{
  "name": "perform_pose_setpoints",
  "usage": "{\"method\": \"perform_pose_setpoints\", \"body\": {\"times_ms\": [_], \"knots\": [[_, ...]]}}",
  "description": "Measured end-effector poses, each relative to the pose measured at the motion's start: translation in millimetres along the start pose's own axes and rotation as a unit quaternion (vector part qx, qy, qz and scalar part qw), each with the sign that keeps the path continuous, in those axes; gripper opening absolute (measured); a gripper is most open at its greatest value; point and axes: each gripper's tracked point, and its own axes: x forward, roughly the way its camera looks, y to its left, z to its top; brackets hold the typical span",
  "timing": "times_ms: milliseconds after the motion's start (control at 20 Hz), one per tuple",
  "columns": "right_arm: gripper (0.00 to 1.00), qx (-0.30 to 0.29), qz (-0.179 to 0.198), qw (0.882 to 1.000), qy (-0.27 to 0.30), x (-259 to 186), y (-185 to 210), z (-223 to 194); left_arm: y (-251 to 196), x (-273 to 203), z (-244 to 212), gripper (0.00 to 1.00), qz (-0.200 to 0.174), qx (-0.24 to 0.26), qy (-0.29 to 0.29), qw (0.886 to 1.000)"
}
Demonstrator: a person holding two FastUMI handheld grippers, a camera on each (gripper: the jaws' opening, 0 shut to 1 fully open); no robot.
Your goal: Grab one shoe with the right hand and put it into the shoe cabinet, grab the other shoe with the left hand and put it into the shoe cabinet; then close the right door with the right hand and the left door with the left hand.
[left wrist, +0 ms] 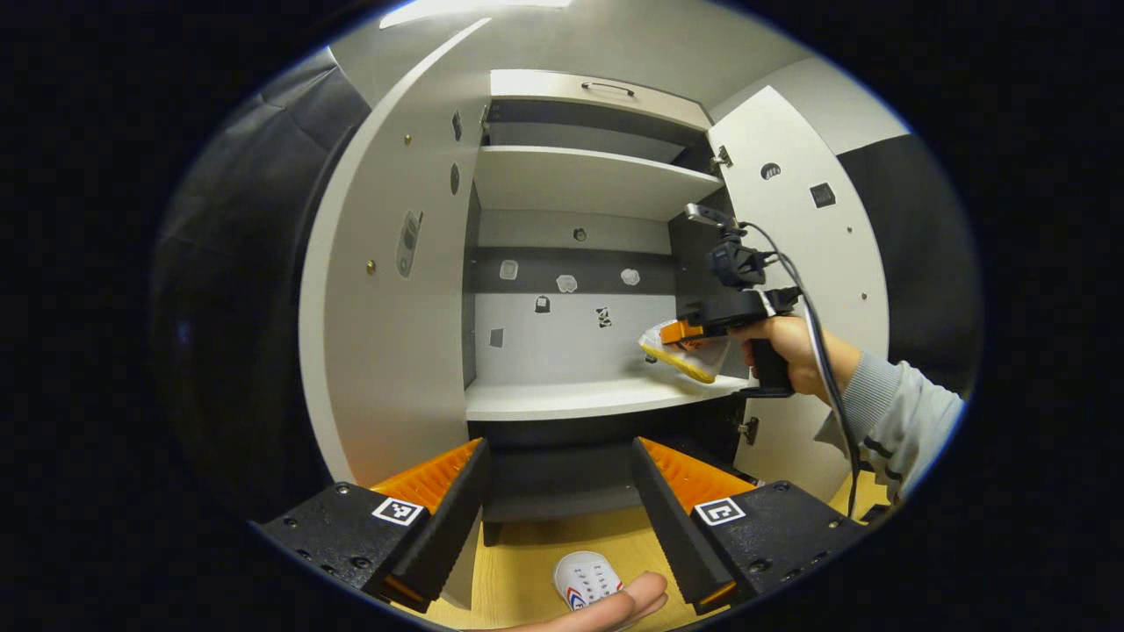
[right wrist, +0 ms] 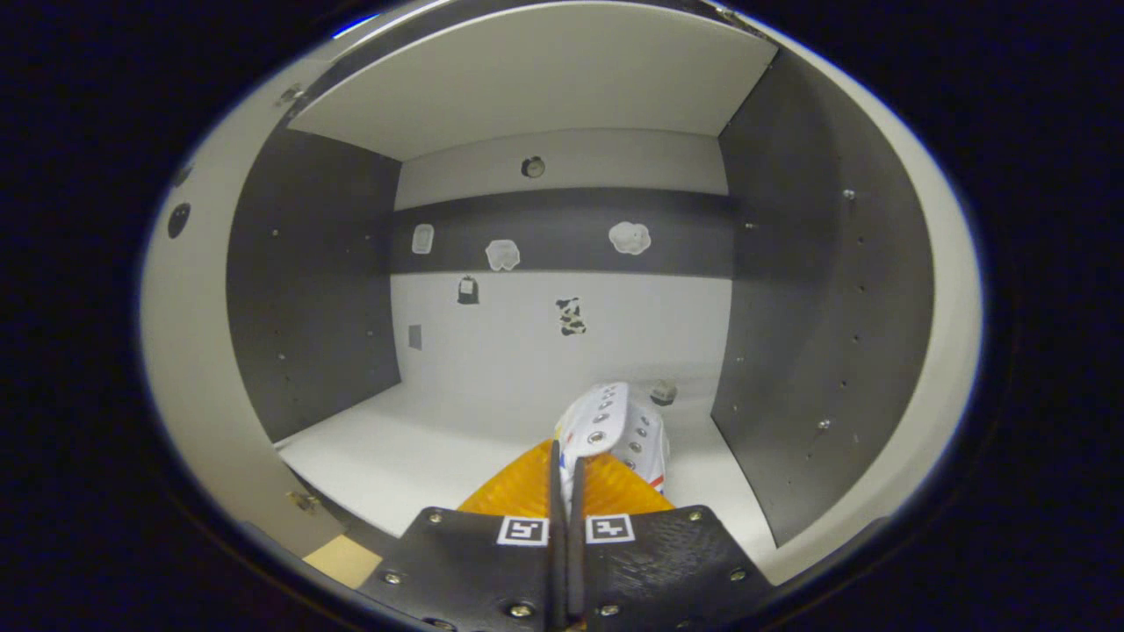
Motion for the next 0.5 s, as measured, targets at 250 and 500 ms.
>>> {"method": "perform_pose_setpoints", "body": {"times_ms": [250,500], "knots": [[0.01,0.019,-0.014,1.0,0.001,32.4,-13.7,-11.6,3.7,8.5,-15.9,0.96,0.003,-0.007,0.023,1.0],[0.23,0.052,-0.016,0.998,-0.012,29.6,-13.7,-11.4,9.2,9.0,-25.1,0.97,0.014,-0.011,0.036,0.999]]}}
